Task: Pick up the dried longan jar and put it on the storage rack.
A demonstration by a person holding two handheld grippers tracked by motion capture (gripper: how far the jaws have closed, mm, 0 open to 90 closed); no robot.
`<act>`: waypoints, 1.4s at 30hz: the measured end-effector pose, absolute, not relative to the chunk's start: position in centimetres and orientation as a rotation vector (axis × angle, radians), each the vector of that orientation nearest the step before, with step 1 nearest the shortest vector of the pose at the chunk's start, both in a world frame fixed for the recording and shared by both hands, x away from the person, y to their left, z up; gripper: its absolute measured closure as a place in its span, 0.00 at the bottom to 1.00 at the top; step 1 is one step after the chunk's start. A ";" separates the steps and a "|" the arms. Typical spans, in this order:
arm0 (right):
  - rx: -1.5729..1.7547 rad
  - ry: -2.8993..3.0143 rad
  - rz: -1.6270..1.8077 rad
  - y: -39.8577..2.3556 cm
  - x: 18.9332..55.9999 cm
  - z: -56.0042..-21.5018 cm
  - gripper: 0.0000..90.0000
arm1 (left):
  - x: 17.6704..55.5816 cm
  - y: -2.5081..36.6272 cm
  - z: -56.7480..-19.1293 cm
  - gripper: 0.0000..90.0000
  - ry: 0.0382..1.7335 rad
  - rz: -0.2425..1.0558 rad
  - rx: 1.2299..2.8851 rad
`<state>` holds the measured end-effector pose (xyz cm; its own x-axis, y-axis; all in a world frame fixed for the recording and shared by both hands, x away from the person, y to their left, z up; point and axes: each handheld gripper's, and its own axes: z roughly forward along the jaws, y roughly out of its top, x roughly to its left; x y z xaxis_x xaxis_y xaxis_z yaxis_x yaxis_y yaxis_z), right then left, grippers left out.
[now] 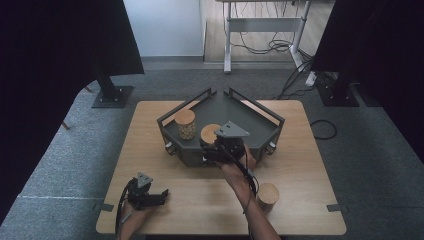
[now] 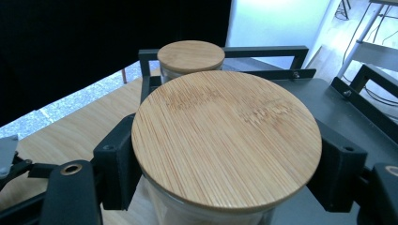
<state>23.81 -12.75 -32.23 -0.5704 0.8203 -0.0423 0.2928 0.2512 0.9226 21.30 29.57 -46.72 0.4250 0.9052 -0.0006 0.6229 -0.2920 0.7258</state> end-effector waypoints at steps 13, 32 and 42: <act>1.043 1.975 1.268 -12.5 25.5 -32.3 0.27 | 21.3 29.6 -46.7 0.04 1.283 0.549 2.026; 1.049 1.957 1.243 -12.0 27.6 -33.0 0.27 | 21.4 29.6 -46.7 0.04 1.283 0.548 2.026; 1.065 1.948 1.240 -12.1 28.6 -33.6 0.27 | 21.3 29.6 -46.7 0.04 1.282 0.549 2.025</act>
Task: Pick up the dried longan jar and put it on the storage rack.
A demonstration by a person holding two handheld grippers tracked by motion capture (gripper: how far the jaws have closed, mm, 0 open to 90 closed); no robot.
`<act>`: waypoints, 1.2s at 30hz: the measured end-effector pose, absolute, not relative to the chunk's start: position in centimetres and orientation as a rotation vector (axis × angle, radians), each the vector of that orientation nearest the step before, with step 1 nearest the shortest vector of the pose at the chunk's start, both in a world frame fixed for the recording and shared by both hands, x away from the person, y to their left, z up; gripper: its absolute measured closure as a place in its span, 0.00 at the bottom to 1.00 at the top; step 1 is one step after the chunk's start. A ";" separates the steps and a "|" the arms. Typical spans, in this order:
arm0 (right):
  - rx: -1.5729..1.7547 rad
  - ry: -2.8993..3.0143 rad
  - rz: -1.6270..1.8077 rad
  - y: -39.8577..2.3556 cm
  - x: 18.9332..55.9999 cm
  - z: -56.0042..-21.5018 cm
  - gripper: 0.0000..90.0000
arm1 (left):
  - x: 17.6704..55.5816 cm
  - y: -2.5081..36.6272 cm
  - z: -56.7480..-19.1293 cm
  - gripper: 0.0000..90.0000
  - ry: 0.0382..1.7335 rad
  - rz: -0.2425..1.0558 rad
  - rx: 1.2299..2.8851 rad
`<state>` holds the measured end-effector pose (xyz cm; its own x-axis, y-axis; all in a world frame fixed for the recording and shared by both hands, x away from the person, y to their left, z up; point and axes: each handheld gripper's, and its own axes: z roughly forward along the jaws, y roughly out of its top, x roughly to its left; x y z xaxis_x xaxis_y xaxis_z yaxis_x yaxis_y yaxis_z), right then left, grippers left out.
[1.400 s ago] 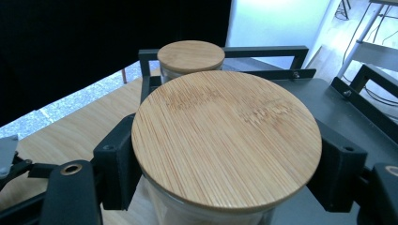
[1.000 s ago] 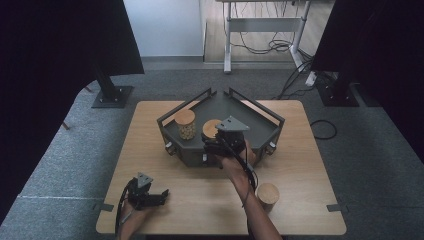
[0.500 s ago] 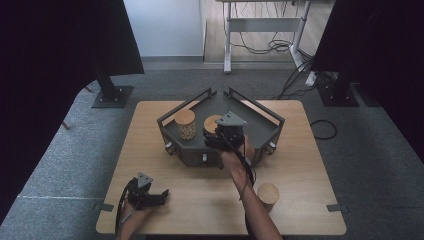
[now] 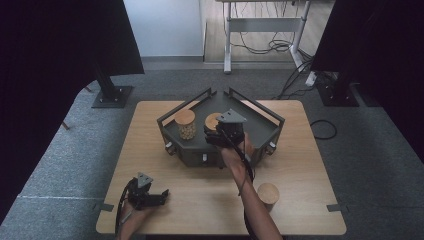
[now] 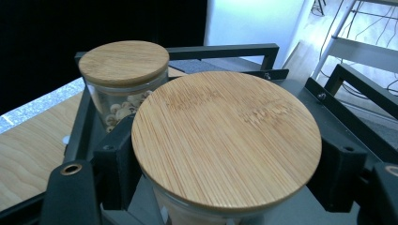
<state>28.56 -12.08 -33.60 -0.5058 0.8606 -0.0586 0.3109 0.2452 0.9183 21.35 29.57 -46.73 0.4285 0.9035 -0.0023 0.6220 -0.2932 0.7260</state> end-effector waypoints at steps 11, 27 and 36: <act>1.065 1.960 1.229 -11.6 29.4 -34.3 0.27 | 21.3 29.6 -46.7 0.04 1.282 0.549 2.025; 1.083 1.961 1.224 -11.2 30.1 -35.6 0.27 | 21.4 29.6 -46.7 0.04 1.281 0.548 2.026; 1.094 1.940 1.239 -11.1 30.1 -36.2 0.26 | 21.4 29.6 -46.7 0.04 1.280 0.548 2.026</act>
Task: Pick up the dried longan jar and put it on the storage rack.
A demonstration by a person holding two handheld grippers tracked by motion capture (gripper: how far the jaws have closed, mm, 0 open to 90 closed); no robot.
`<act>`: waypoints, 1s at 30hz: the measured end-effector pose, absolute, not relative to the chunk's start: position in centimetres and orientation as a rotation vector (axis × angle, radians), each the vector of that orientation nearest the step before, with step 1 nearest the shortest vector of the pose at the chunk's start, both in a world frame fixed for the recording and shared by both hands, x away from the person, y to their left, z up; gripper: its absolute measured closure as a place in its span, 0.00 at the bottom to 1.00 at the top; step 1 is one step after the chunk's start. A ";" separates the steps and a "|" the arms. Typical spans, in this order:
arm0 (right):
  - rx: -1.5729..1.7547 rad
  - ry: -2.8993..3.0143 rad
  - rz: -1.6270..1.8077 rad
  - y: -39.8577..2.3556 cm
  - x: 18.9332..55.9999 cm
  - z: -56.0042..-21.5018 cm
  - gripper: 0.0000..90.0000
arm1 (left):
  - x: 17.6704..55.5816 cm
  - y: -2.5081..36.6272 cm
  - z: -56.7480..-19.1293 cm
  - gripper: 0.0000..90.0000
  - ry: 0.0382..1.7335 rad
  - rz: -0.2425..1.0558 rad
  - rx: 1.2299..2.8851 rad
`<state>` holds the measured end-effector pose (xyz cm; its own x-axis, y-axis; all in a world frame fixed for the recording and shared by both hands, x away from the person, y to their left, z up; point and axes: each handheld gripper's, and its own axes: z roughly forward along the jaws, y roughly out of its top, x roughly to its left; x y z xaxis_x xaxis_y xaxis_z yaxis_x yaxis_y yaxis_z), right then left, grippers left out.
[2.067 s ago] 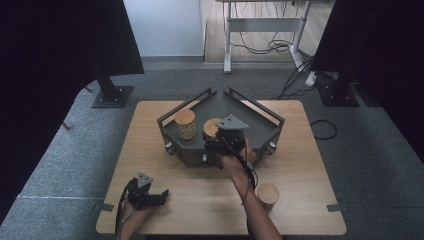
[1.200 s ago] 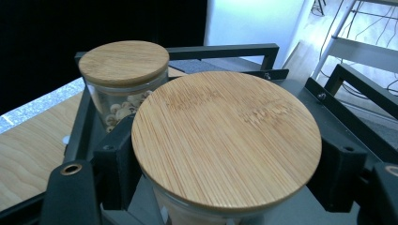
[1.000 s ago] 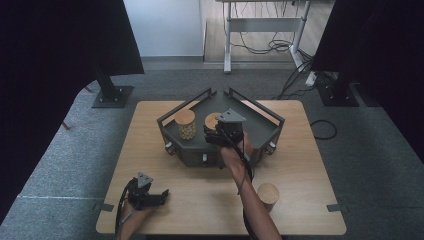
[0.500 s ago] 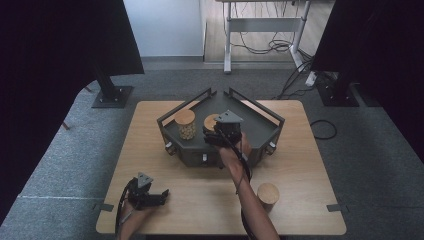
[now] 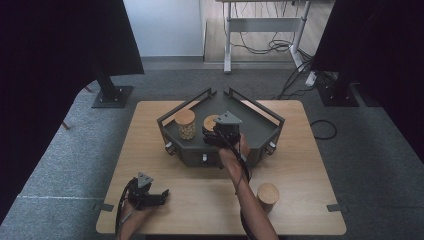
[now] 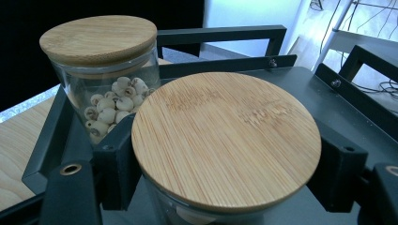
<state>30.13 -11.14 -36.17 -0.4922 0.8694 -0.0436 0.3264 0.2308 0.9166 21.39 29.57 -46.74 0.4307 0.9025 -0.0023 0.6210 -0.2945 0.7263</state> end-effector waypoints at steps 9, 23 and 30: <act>1.100 1.938 1.237 -11.4 30.1 -36.3 0.25 | 21.4 29.6 -46.8 0.04 1.279 0.549 2.026; 1.096 1.953 1.248 -11.6 30.2 -36.3 0.15 | 21.4 29.6 -46.7 0.04 1.279 0.548 2.027; 1.119 1.961 1.269 -11.9 30.5 -36.5 0.05 | 21.4 29.6 -46.8 0.04 1.279 0.548 2.026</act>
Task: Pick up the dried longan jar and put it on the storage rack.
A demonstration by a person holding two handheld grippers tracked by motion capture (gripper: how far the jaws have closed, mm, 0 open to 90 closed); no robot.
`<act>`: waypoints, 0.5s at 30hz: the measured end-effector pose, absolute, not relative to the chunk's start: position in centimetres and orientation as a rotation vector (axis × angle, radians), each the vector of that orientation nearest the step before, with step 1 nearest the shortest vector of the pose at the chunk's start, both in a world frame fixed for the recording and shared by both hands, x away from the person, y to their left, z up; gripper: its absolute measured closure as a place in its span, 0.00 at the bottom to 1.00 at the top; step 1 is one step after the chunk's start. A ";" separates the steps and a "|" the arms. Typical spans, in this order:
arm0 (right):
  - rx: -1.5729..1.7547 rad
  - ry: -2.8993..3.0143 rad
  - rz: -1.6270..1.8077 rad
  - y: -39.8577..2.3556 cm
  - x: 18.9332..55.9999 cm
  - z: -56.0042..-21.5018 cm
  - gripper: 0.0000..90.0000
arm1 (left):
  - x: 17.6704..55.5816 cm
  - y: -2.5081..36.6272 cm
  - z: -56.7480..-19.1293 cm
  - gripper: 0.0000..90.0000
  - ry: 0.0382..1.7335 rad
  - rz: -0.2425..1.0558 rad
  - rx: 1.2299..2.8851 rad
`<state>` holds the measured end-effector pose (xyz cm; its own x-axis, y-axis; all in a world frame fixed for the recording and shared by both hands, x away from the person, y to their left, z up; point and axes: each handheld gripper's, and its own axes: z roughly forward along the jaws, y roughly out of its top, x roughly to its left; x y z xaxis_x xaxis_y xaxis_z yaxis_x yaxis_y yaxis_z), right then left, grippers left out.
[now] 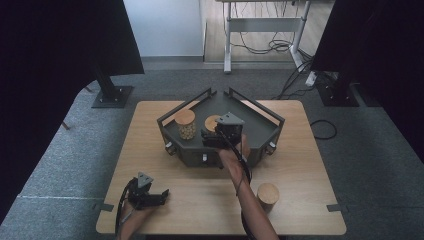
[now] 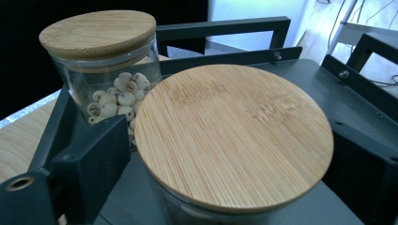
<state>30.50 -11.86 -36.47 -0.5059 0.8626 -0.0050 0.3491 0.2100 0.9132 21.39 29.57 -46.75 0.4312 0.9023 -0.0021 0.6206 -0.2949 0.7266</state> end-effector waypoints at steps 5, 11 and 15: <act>1.120 1.955 1.270 -11.9 30.5 -36.5 0.03 | 21.4 29.6 -46.7 0.04 1.279 0.548 2.027; 1.144 1.936 1.274 -12.1 30.2 -36.6 0.03 | 21.4 29.6 -46.7 0.04 1.279 0.548 2.027; 1.155 1.932 1.275 -12.3 30.0 -36.6 0.03 | 21.4 29.6 -46.8 0.04 1.278 0.548 2.027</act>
